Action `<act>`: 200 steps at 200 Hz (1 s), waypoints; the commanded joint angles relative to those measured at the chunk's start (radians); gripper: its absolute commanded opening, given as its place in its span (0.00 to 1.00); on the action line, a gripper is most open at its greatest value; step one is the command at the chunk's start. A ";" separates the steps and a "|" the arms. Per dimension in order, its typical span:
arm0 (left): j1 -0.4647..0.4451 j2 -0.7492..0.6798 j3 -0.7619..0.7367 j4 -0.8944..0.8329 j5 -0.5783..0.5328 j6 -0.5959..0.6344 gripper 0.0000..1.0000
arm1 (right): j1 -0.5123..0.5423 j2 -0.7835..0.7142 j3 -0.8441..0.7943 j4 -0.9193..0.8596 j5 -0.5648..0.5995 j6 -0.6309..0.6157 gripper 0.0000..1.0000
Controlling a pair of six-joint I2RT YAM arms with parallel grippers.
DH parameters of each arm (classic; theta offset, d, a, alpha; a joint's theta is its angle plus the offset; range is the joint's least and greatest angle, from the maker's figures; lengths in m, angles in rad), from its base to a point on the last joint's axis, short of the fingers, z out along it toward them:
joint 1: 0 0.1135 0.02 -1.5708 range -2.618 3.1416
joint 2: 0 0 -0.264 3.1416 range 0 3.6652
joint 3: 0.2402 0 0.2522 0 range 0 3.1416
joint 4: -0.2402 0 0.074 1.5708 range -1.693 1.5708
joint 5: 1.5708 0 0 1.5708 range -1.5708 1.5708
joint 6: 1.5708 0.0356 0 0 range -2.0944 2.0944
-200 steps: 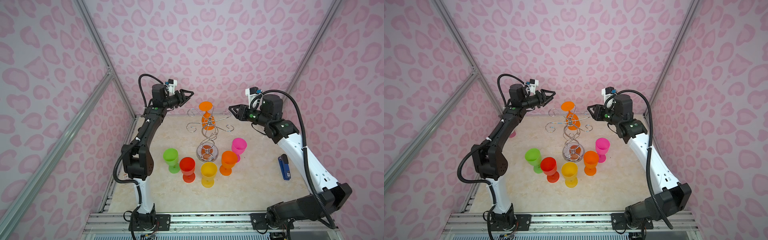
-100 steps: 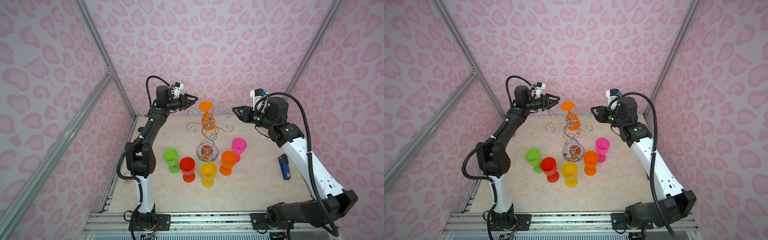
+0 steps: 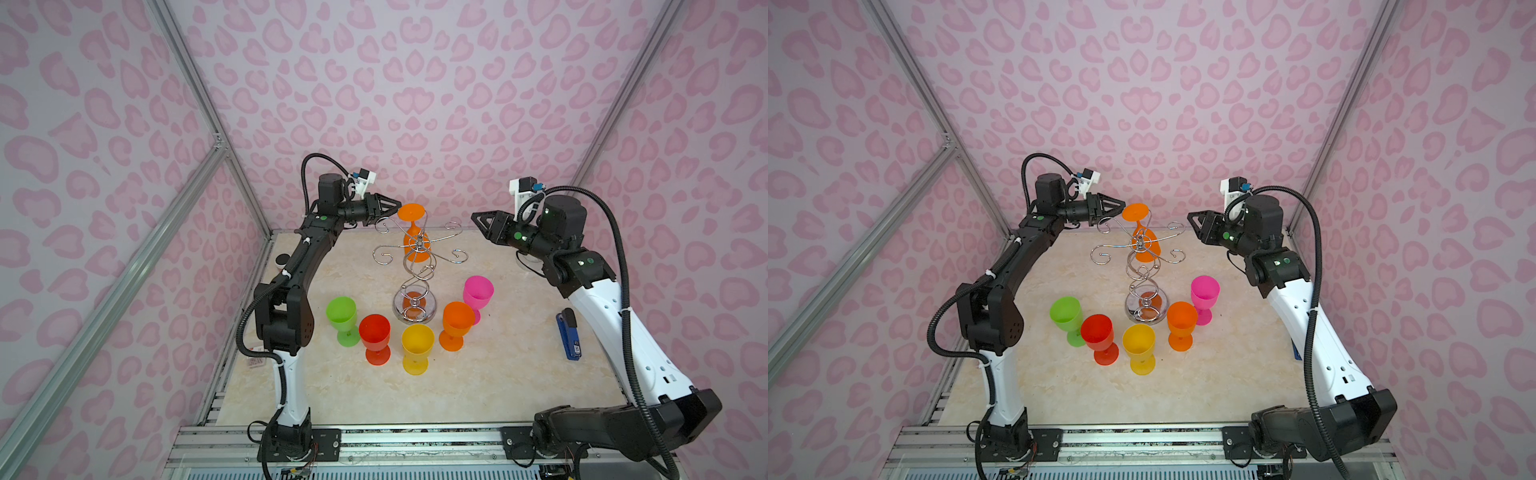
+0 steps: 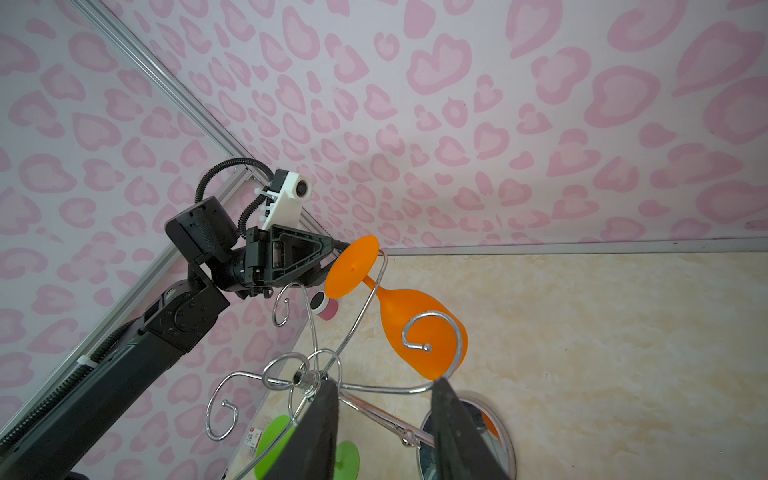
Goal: Take the wine glass off the wine glass rack
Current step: 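Move both grippers up toward the orange glasses on the rack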
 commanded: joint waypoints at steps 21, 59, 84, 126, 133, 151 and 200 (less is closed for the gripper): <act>-0.007 0.004 0.012 -0.008 0.048 0.033 0.39 | -0.006 0.002 -0.033 0.024 -0.021 0.017 0.38; -0.007 0.007 0.012 -0.023 0.051 0.046 0.38 | -0.012 -0.001 -0.040 0.028 -0.026 0.020 0.38; -0.007 0.004 0.012 -0.019 0.027 0.049 0.39 | -0.014 -0.004 -0.038 0.028 -0.026 0.020 0.38; 0.006 0.000 0.041 -0.015 -0.013 0.046 0.42 | -0.014 0.001 -0.027 0.025 -0.031 0.016 0.38; 0.009 -0.001 0.046 -0.013 -0.020 0.043 0.43 | -0.015 0.003 -0.026 0.026 -0.031 0.016 0.38; 0.018 0.000 0.060 -0.004 -0.038 0.030 0.44 | -0.013 0.008 -0.023 0.028 -0.037 0.019 0.38; 0.046 -0.018 0.066 0.001 -0.075 0.026 0.44 | -0.003 0.050 0.035 -0.006 -0.037 -0.008 0.39</act>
